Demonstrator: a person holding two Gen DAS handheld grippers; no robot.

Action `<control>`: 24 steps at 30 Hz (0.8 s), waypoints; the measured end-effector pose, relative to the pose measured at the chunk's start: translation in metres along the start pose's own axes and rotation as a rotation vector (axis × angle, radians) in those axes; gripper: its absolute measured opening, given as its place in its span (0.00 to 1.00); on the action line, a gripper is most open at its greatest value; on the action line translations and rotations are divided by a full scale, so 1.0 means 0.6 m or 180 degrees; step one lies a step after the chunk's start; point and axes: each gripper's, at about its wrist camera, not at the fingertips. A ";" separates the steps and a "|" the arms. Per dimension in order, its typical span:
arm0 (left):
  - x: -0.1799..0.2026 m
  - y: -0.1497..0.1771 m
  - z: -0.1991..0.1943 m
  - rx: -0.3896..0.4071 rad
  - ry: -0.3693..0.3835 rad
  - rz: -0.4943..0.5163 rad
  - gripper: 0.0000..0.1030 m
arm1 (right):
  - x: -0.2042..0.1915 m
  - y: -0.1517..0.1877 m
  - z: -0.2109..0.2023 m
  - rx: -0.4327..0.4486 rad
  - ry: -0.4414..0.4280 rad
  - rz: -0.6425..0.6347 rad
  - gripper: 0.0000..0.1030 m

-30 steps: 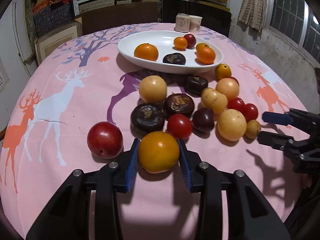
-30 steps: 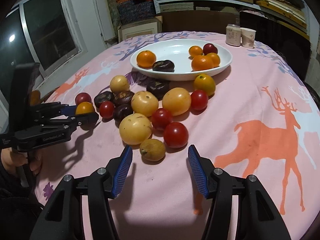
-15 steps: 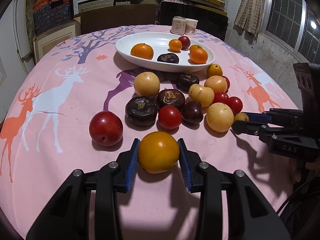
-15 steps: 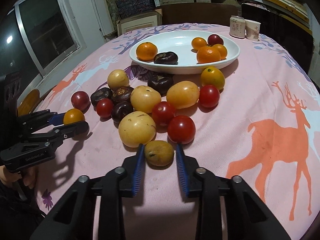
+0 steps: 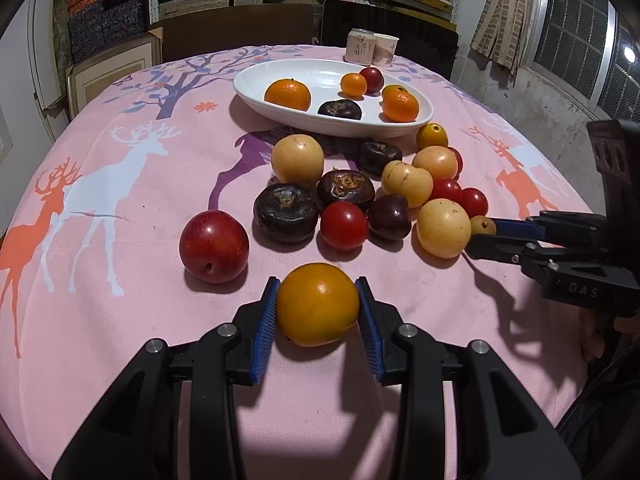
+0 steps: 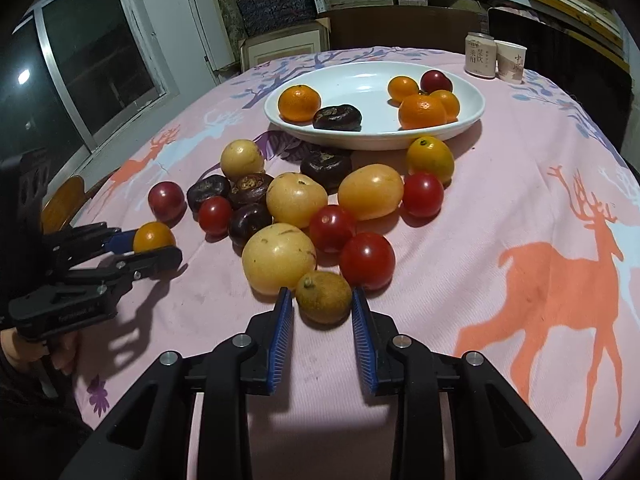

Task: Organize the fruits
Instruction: 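Place a yellow-orange fruit on the plate with left tool while right tool places a tangerine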

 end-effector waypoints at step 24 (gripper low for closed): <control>0.015 -0.243 0.049 0.0376 0.0170 0.0117 0.36 | 0.076 -0.174 -0.036 0.0855 0.0210 0.0190 0.28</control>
Point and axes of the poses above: each gripper's, at about its wrist camera, not at the fingertips, and z roughly the way its jaws point, x to its right, y to its underside, and after that the axes turned 9 degrees about y, right-handed
